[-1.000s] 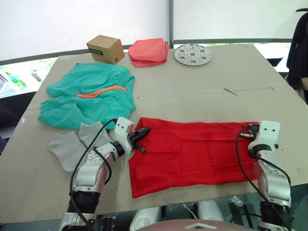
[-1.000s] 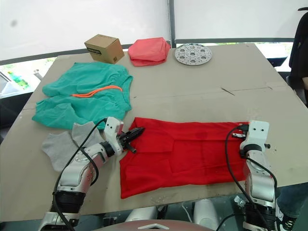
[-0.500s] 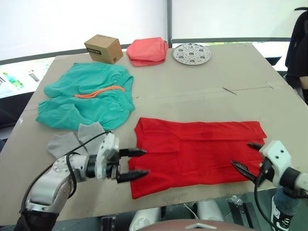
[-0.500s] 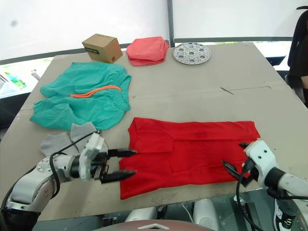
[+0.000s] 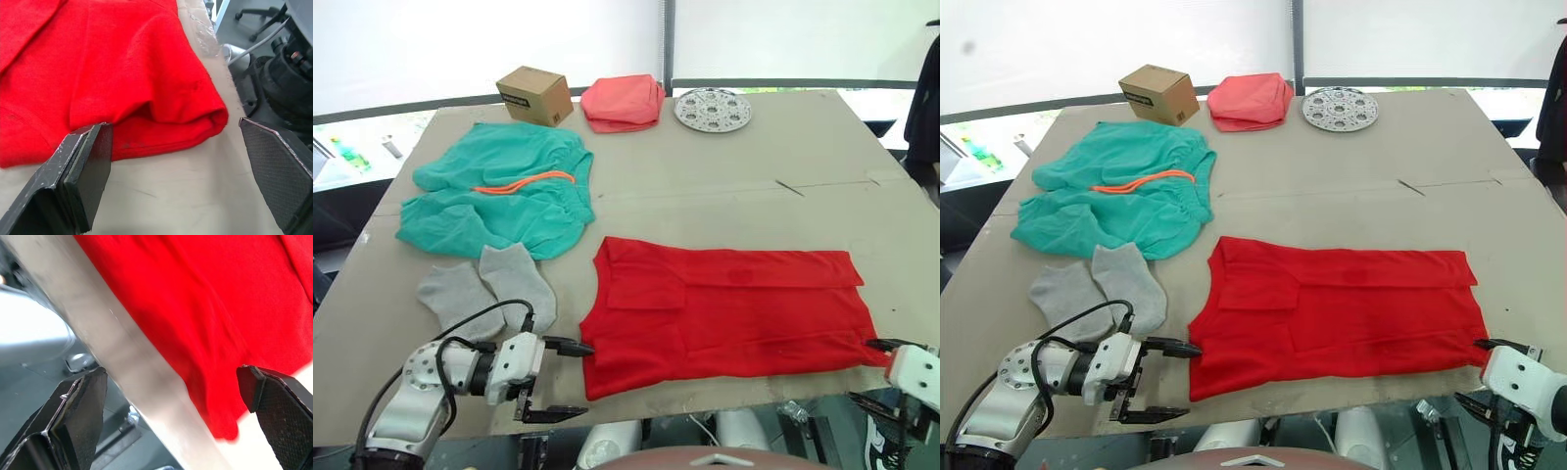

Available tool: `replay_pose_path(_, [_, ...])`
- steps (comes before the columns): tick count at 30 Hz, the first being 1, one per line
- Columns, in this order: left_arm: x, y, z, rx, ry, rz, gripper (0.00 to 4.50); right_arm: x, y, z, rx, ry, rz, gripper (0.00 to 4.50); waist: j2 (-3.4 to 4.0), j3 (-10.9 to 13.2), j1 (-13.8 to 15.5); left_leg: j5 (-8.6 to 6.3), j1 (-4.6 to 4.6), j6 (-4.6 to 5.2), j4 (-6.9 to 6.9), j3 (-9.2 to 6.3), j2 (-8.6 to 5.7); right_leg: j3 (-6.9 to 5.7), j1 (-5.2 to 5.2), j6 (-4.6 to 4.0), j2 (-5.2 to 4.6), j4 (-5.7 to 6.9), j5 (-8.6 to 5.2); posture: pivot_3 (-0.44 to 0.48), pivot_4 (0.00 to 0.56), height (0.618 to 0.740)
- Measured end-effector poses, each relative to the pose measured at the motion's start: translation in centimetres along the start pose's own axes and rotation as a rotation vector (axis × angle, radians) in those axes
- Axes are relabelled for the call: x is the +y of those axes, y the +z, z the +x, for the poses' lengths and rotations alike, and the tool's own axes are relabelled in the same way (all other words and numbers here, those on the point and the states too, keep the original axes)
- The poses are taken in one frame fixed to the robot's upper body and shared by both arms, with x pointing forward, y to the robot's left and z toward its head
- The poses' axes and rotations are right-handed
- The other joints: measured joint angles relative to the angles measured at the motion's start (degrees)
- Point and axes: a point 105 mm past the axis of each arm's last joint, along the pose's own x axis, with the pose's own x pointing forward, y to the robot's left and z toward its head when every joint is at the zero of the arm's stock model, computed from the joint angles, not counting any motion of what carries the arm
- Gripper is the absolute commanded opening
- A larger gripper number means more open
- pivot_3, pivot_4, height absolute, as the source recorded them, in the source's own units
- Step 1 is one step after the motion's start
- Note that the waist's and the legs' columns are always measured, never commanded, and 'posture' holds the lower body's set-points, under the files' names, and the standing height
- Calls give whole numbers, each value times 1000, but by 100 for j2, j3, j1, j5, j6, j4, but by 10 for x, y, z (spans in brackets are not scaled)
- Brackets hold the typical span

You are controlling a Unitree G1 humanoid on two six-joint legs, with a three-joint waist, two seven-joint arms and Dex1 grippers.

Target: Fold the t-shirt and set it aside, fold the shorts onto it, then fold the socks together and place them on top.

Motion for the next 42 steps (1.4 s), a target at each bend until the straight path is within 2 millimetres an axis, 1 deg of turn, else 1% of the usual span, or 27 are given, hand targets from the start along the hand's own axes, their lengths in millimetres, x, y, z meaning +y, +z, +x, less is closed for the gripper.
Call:
replay_pose_path(3, [3, 3, 4, -12, 24, 14, 4429, -4, -3, 1, 1, -22, 4, 4500, -1, 1, -3, 0, -1, 0, 0, 1, 0, -10, 0, 0, 0, 0, 0, 0, 150, 740])
replay_pose_path(5, [4, 11, 13, -32, 36, 41, 4429, -5, -6, 1, 5, -32, 9, 4500, -5, 3, -2, 0, -2, 0, 1, 1, 0, -10, 0, 0, 0, -1, 0, 0, 150, 740])
replay_pose_path(7, [4, 18, 18, -47, 42, 57, 4429, -7, -6, 1, 2, -40, 0, 4500, -7, 2, -2, 0, -1, 0, 1, 0, 0, -11, 1, 0, 1, 0, 1, 0, 150, 740])
replay_pose_path(12, [0, 30, 24, -61, 63, 79, 4429, -11, -8, 2, 2, -65, -1, 4500, -11, 0, -13, 0, 2, 0, 2, 6, 0, -11, 2, 1, 2, 1, 0, 0, 150, 740])
replay_pose_path(18, [-7, 22, 25, -33, 83, 42, 4429, -21, -5, 4, -5, -95, -8, 4500, -9, 2, -8, 0, 2, 1, 2, 6, 0, -14, 2, 1, 3, 1, 0, 0, 150, 740])
replay_pose_path(23, [-16, 13, 29, 4, 83, 43, 4429, -21, -3, 7, 6, -64, -41, 4500, -13, 1, -6, 0, 2, 0, 1, 5, 1, -16, 2, 0, 3, 1, 0, 0, 150, 740])
replay_pose_path(26, [-17, 11, 29, 13, 98, 37, 4429, -22, -1, 8, 2, -59, -48, 4500, -17, -1, -6, -1, 2, 0, 1, 5, 2, -16, 2, 0, 4, 1, 0, 0, 150, 740])
replay_pose_path(27, [-16, 11, 29, 14, 107, 37, 4033, -23, -1, 9, 1, -58, -51, 4096, -17, -1, -7, -1, 2, 0, 2, 5, 3, -16, 3, 0, 4, 1, 0, 0, 150, 740])
replay_pose_path(28, [-16, 11, 28, 14, 111, 39, 3875, -22, -1, 9, 2, -55, -52, 3936, -17, -1, -7, -1, 3, 1, 2, 6, 3, -15, 3, 0, 4, 1, 0, 0, 150, 740])
replay_pose_path(29, [-15, 12, 28, 15, 115, 41, 3562, -22, -1, 10, 3, -49, -53, 3626, -18, -1, -8, -1, 3, 1, 2, 6, 3, -15, 3, 0, 4, 1, 0, 0, 150, 740])
replay_pose_path(30, [-15, 12, 28, 18, 117, 45, 3148, -20, -1, 11, 2, -42, -52, 3175, -18, -1, -8, -1, 3, 1, 2, 6, 3, -16, 3, 0, 4, 1, 0, 0, 150, 740])
replay_pose_path(33, [-14, 14, 24, 27, 122, 75, 1623, -17, -1, 14, 3, -21, -49, 1640, -13, 1, -8, 0, 3, 1, 1, 7, 3, -16, 2, 0, 4, 1, 0, 0, 150, 740])
replay_pose_path(34, [-14, 13, 23, 30, 124, 88, 1185, -16, -1, 15, 3, -12, -49, 1200, -13, 1, -9, 0, 4, 1, 1, 7, 2, -16, 2, 0, 4, 1, 0, 0, 150, 740])
replay_pose_path(36, [-13, 10, 22, 39, 133, 96, 530, -16, 0, 16, 4, -8, -48, 518, -13, 1, -12, 0, 4, 1, 2, 8, 2, -16, 2, 0, 5, 1, 0, 0, 150, 740])
replay_pose_path(37, [-12, 8, 21, 38, 142, 103, 43, -16, 0, 18, 6, -6, -49, 61, -14, 1, -10, 0, 3, 1, 2, 8, 2, -16, 3, 0, 5, 1, 0, 0, 150, 740])
replay_pose_path(42, [-13, 8, 19, 19, 141, 94, 43, -20, 2, 18, 16, 1, -56, 61, -11, 2, -9, 0, 4, 1, 3, 9, 2, -16, 2, 1, 5, 3, 0, 0, 150, 740])
